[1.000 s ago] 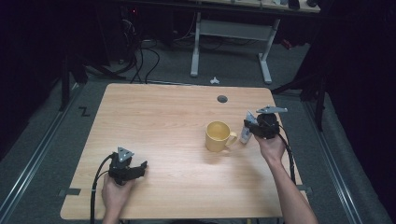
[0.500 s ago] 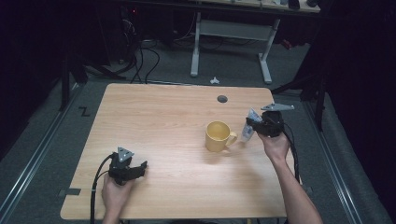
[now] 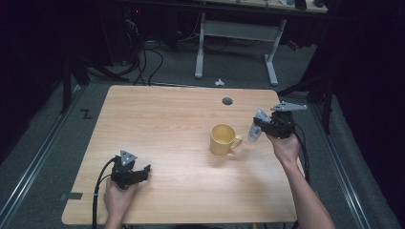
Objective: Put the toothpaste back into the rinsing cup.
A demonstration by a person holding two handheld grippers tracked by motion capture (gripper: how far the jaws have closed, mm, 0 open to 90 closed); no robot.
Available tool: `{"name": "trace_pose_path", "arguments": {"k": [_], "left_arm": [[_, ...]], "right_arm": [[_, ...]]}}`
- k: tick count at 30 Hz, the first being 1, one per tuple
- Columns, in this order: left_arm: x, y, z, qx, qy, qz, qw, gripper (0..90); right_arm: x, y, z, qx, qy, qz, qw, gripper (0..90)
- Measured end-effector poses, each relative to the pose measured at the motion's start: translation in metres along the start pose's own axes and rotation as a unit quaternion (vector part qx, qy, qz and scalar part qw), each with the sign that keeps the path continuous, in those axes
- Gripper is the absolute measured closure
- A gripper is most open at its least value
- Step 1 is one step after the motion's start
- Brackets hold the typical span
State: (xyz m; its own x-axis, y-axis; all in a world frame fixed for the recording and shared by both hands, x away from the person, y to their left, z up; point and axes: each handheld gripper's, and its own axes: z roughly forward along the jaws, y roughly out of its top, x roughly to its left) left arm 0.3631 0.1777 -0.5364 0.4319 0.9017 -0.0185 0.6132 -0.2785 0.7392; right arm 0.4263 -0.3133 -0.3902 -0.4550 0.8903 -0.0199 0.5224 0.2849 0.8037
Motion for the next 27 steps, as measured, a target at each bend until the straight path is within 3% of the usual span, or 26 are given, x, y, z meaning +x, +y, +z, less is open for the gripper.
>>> {"name": "trace_pose_path", "arguments": {"k": [27], "left_arm": [[0.000, 0.000, 0.000, 0.000, 0.000, 0.000, 1.0000, 24.5]], "right_arm": [[0.004, 0.016, -0.019, -0.019, 0.021, -0.003, 0.9996, 71.2]]}}
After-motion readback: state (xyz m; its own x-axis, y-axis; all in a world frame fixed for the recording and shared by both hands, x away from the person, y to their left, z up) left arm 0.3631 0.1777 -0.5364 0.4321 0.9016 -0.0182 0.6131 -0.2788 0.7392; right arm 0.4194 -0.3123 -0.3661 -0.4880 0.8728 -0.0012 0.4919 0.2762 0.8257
